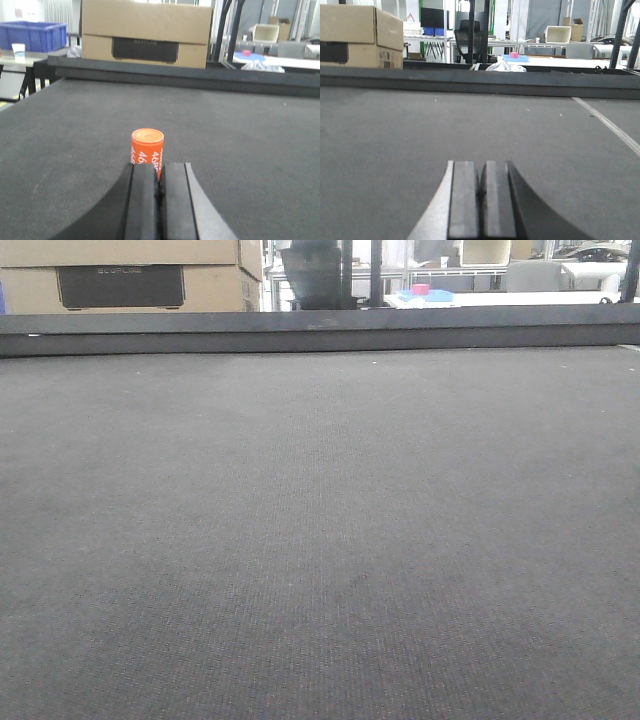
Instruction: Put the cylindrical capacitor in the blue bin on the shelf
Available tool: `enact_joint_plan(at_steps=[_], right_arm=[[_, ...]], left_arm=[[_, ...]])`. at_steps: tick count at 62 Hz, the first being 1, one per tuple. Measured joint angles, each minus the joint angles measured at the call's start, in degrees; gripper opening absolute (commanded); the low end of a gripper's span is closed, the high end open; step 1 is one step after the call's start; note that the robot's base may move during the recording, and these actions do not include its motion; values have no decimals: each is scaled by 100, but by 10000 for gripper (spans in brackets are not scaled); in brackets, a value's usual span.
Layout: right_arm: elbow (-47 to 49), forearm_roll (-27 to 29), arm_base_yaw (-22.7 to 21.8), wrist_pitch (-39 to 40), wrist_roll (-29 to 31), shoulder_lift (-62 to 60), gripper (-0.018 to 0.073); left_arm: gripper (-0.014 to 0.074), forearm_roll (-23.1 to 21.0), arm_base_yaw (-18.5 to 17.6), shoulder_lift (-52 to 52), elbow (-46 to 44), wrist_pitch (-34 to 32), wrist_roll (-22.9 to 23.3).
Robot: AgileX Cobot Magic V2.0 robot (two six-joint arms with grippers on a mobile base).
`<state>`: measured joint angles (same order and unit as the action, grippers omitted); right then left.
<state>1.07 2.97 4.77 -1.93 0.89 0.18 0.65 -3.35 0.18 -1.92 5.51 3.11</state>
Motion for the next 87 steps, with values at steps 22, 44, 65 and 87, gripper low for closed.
enact_joint_plan(at_steps=[22,44,65,87], right_arm=[[1831,109,0,-1202,0,781,-162],[3713,130,0,-2617,0,3802,-162],[5348,152,0,-4292,0,6476,-162],[6280,164,-15,-4704,0,7726,-162]], left_arm=[[-110,53,0,1268,-2151,1810,0],[-110,97,0,4433,-3746,2458,0],[-110,64,0,6411,-5090,2867,0],[-110,64,0,7790,-6586,4244,0]])
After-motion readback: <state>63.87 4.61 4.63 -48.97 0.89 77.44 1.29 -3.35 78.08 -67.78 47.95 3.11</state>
